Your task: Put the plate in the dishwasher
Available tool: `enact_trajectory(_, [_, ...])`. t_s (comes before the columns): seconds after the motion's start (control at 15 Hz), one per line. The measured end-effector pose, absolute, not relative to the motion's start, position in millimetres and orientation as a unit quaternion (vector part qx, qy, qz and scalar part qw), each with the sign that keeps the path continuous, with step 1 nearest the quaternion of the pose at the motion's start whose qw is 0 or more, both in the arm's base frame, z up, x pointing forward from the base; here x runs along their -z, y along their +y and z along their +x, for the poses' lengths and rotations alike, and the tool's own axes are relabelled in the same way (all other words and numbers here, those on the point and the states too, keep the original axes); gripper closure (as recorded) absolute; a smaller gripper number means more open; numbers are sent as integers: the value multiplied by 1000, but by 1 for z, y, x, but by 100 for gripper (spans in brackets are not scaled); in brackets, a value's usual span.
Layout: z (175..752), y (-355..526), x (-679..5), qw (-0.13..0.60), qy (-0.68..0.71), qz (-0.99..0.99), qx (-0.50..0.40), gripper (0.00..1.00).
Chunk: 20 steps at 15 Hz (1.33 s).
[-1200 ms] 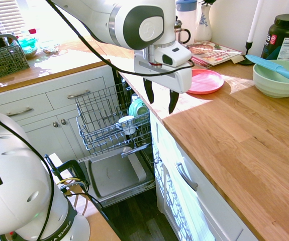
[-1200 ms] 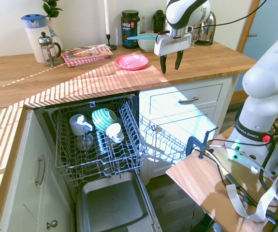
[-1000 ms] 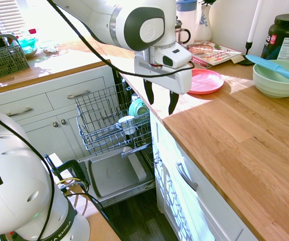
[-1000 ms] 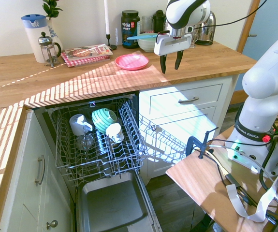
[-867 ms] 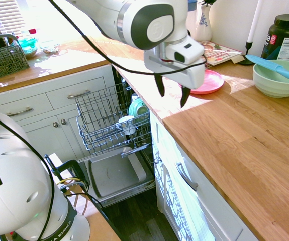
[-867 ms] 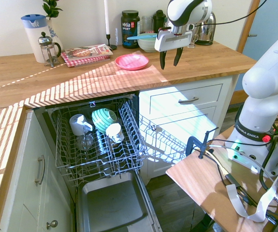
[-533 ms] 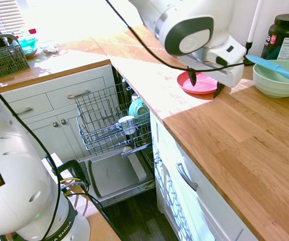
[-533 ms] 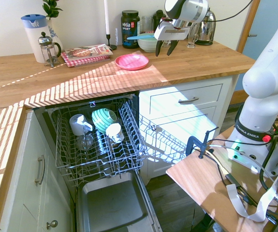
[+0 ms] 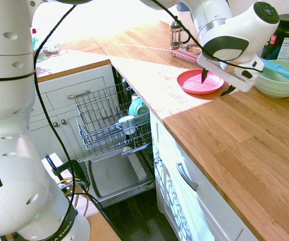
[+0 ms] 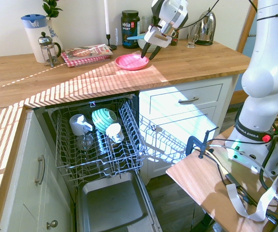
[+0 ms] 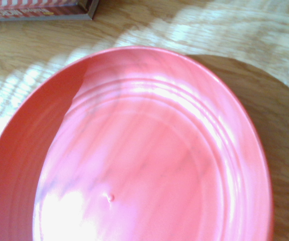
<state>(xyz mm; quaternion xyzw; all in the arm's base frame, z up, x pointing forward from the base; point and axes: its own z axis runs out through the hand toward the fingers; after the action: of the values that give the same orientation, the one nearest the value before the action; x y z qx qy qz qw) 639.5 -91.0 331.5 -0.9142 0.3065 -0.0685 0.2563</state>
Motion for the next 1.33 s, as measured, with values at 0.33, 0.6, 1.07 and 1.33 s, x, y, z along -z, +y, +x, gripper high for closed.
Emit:
enact_trajectory(0.33, [646,-83,-335,266,287,-919,45,100])
enact_trajectory(0.6, [647,-78,-328,267,283,-920,38,100])
enact_trajectory(1.07, [649,-70,-323,268,278,-922,32,100])
enact_trajectory(1.33, [649,-68,-319,268,276,-922,29,100])
